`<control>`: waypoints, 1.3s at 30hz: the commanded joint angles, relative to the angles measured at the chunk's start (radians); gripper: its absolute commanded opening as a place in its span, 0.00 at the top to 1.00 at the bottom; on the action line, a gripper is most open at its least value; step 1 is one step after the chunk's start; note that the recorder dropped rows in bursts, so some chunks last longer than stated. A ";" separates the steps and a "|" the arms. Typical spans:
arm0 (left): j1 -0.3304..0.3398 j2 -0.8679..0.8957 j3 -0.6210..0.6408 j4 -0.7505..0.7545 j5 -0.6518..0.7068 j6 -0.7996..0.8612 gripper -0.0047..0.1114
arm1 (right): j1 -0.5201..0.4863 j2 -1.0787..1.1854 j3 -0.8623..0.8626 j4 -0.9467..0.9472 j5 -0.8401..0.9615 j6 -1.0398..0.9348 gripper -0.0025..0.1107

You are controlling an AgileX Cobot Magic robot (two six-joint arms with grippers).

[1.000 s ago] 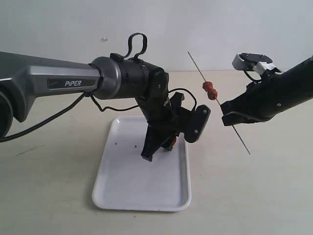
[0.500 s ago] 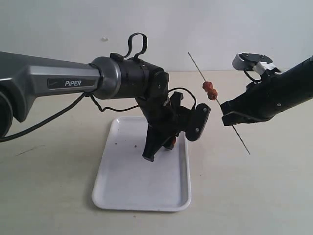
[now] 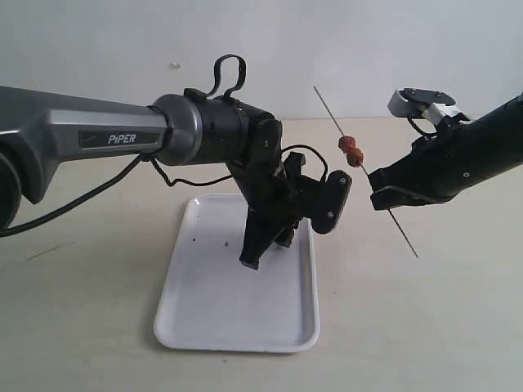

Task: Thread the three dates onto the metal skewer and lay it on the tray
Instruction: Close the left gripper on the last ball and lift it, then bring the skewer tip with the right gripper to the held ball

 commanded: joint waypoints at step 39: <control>0.416 -0.133 0.001 -1.086 0.332 -0.479 0.69 | -0.005 0.000 0.189 0.160 0.103 -0.155 0.98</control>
